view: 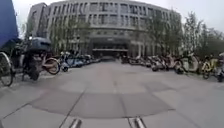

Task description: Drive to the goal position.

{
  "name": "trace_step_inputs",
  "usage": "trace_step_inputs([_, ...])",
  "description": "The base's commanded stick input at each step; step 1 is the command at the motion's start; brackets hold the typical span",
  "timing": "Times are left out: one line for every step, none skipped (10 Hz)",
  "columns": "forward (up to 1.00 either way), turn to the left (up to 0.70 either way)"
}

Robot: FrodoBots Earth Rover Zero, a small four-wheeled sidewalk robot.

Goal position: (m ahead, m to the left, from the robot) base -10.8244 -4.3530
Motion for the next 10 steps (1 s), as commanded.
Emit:
trace_step_inputs([0.0,-1.0])
trace_step_inputs([0.0,-1.0])
trace_step_inputs([0.0,-1.0])
trace_step_inputs([0.0,-1.0])
trace_step_inputs([0.0,-1.0])
trace_step_inputs([0.0,-1.0])
trace_step_inputs([0.0,-1.0])
trace_step_inputs([0.0,-1.0])
trace_step_inputs([0.0,-1.0])
trace_step_inputs([0.0,-1.0])
